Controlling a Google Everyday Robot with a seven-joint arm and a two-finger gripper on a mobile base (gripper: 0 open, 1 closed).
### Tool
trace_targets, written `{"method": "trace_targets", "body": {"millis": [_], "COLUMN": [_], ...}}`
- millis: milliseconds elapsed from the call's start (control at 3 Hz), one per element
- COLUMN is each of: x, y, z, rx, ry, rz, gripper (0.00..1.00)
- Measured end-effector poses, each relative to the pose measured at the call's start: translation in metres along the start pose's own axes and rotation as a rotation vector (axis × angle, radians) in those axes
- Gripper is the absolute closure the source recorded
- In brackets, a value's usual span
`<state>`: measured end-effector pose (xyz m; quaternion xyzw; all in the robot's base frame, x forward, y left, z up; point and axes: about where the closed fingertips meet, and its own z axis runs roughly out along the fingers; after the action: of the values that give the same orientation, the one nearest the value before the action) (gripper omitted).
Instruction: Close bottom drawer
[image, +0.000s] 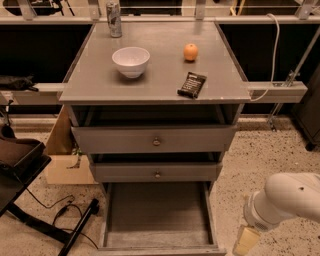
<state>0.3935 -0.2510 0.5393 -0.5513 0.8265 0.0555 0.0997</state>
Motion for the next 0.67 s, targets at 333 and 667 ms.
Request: {"method": "trace_targets", "body": {"millis": [333, 667], "x": [0.010, 0.030], "y": [0.003, 0.006], "z": [0.062, 0.140], "rx": [-0.032, -0.046], "ry": [-0.022, -0.063], "rz": [0.041, 0.096], "gripper": [0.00, 0.18]}}
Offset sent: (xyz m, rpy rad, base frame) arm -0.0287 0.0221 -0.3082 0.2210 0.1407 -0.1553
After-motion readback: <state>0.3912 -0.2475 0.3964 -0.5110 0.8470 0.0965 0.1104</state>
